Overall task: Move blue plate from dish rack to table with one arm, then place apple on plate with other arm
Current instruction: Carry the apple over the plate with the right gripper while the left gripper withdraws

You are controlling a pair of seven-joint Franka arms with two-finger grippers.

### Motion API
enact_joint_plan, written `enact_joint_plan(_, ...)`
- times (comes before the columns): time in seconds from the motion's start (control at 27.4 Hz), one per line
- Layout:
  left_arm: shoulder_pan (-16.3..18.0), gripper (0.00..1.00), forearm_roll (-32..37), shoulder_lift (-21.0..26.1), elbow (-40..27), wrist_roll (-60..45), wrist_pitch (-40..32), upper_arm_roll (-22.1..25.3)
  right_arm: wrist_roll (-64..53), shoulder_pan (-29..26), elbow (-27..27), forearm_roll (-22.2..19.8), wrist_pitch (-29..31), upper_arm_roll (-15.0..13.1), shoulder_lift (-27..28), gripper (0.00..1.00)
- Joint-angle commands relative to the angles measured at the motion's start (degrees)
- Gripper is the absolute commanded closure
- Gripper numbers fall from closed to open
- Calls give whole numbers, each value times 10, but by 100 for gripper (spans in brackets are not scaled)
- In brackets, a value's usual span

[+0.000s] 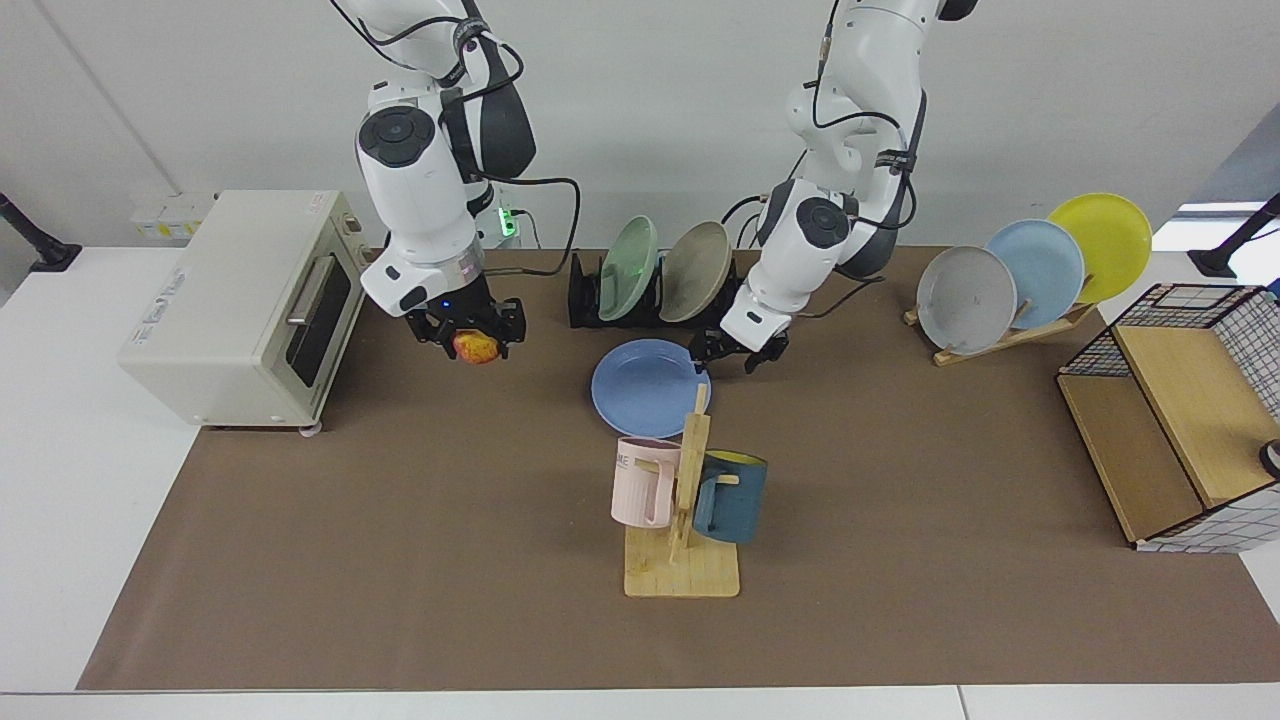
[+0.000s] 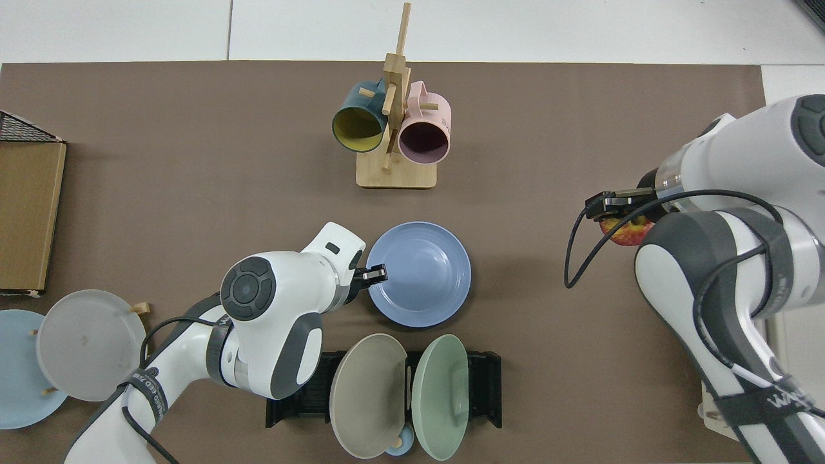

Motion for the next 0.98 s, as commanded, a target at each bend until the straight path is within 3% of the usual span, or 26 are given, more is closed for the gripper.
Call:
enact_joint_plan(0.0,38,0,33,-16,47,8,-84,-2,37,14,-17,0,4,1,-9,100)
enact_joint_plan(0.22,57,0,60,-76,87,13,-181,12,114,56,-18,-5,10,1,-3,100)
enact_joint_plan(0.33,51,0,68,-108,110,48,-227,52,176,96,-12,-9,26,0,8,100)
enact_joint_plan(0.58,54,0,68,-123,187,162,-353,132,282,156,12,-7,62,0,59,100)
enact_joint_plan(0.84,52,0,69,-173,200,267,-401,214,346,202,10,-9,121,-1,123,100)
enact_joint_plan(0.95,52,0,83,-172,221,278,-423,217,360,209,9,-9,147,-1,148,100)
